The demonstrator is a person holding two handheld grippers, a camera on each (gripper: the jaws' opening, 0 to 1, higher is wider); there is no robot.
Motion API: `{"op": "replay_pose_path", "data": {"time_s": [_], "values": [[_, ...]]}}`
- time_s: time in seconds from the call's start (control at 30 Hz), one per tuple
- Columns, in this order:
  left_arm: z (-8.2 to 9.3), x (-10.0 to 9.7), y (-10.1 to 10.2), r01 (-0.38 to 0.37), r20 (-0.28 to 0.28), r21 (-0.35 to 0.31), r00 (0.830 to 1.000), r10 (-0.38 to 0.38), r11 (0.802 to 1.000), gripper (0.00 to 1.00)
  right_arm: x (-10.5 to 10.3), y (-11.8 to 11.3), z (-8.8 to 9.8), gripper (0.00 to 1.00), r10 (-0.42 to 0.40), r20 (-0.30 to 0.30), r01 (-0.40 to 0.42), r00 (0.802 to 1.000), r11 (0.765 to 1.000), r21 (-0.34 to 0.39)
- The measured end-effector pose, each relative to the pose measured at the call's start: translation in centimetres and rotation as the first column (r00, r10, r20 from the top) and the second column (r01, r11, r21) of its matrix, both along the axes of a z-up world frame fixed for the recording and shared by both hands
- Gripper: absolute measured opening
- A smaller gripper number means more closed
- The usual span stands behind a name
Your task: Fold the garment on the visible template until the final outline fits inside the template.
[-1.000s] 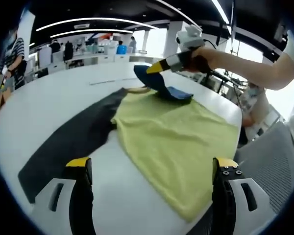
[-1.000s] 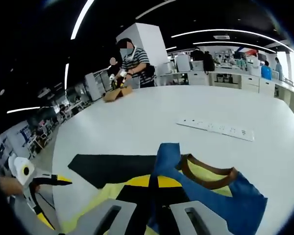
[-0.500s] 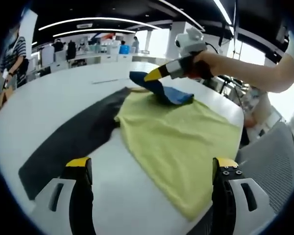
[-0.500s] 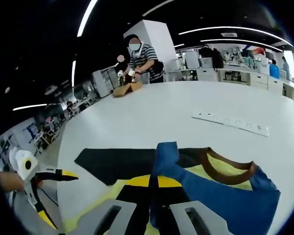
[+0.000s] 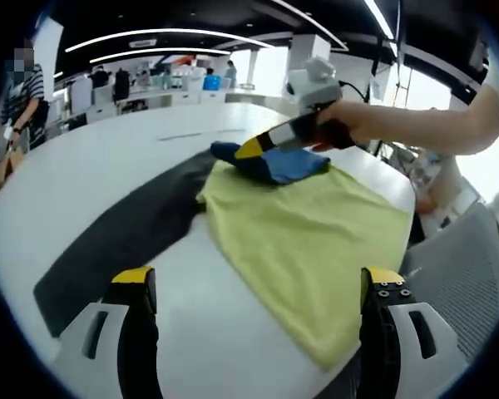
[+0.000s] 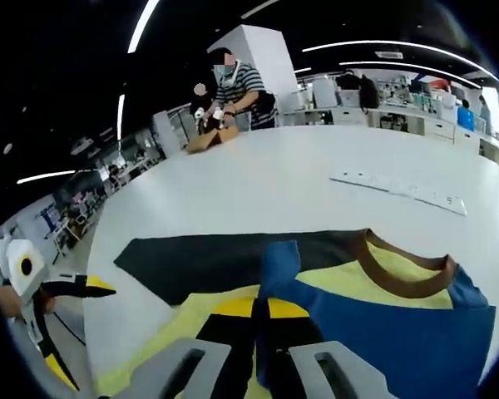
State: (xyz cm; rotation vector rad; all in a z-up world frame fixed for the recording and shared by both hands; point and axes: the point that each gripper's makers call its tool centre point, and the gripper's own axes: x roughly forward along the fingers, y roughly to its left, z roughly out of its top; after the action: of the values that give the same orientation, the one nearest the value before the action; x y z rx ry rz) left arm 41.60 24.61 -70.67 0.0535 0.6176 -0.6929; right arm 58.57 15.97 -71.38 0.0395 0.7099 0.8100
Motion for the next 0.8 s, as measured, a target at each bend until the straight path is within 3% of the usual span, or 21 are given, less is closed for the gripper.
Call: {"op": "replay_pose_path", "data": {"time_s": [0.3, 0.43, 0.57, 0.8], "values": [[0.1, -0.2, 0.5, -0.009, 0.001, 0.004, 1.000, 0.009, 1.000, 0.99, -0.8, 0.8, -0.7, 0.07, 0.035, -0.033, -0.035, 0.999, 0.999, 0.003], [0.2, -0.2, 0.4, -0.012, 0.005, 0.000, 1.000, 0.012, 1.000, 0.99, -0.6, 0.1, -0.6, 0.13, 0.062, 0.020, -0.061, 0.998, 0.997, -0.056], [0.2, -0.2, 0.3, -0.008, 0.007, 0.003, 1.000, 0.008, 1.000, 0.99, -0.9, 0.0, -0.8, 0.20, 0.079, 0.017, -0.077, 0.997, 0.995, -0.061], [0.4, -0.4, 0.2, -0.001, 0.008, 0.010, 1.000, 0.001, 1.000, 0.99, -1.5, 0.9, -2.1, 0.17, 0.085, -0.035, -0.086, 0.996, 0.996, -0.029]]}}
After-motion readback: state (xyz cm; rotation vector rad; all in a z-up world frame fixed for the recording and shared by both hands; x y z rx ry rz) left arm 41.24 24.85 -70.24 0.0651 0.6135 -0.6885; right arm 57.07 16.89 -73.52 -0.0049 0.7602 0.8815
